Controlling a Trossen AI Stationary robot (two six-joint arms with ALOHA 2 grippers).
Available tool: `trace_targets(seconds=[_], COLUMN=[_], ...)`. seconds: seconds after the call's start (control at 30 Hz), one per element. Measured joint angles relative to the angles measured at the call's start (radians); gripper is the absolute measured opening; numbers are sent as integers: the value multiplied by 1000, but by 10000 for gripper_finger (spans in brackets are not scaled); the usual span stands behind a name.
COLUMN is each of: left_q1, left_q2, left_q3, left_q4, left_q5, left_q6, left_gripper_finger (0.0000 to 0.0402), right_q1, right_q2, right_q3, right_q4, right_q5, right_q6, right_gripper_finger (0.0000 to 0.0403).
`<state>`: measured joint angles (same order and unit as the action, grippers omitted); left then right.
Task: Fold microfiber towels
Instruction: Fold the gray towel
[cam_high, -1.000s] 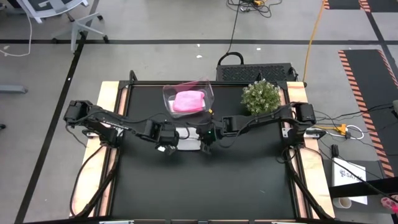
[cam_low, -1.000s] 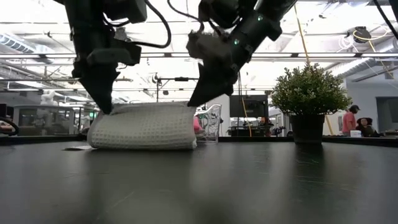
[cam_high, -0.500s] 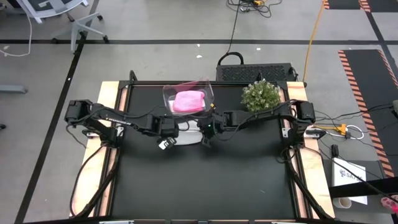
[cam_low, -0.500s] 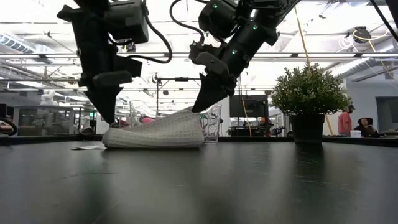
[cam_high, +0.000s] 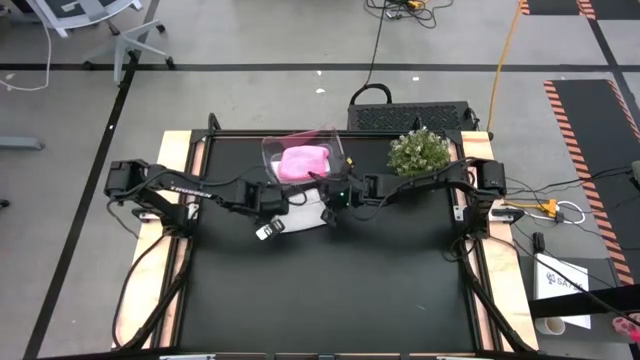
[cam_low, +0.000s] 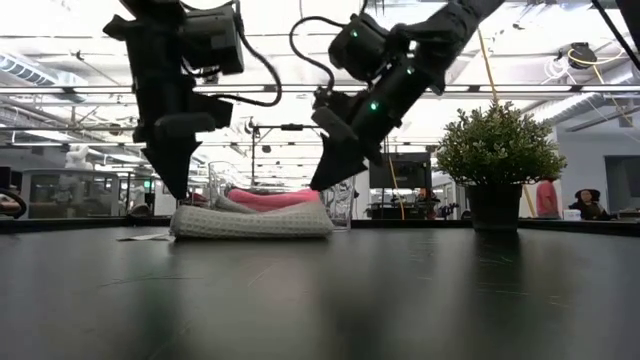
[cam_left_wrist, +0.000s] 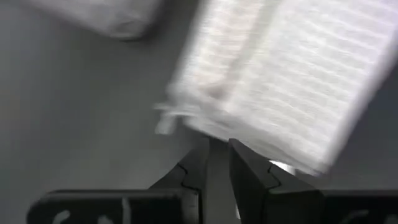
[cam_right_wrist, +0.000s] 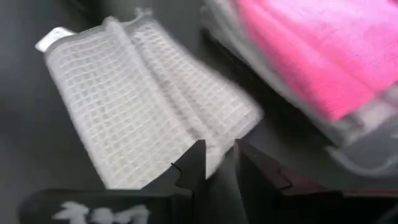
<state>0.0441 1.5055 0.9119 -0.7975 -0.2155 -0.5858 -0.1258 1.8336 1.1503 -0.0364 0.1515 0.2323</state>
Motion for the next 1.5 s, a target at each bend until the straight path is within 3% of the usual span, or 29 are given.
trace_targets(seconds=[0.13, 0.3, 0.53, 1.03, 1.5], left_q1=[-68, -134, -137, -205, -209], left_q2=[0, 0, 0, -4, -4], left_q3=[1, -13, -19, -19, -19], left_q4=[122, 265, 159, 126, 104], left_q5=[55, 6, -20, -21, -29], left_q6=[8, 43, -34, -156, -161], left_gripper_finger=[63, 63, 63, 63, 63], right_q1=[6, 50, 81, 1, -6], right_q2=[-1, -37, -43, -22, -2], right_q3=[-45, -44, -45, -45, -45], right_q4=[40, 58, 3, 13, 53], right_q5=[-56, -75, -75, -77, -76], right_q6=[21, -8, -34, -31, -6], right_gripper_finger=[83, 71, 65, 145, 143])
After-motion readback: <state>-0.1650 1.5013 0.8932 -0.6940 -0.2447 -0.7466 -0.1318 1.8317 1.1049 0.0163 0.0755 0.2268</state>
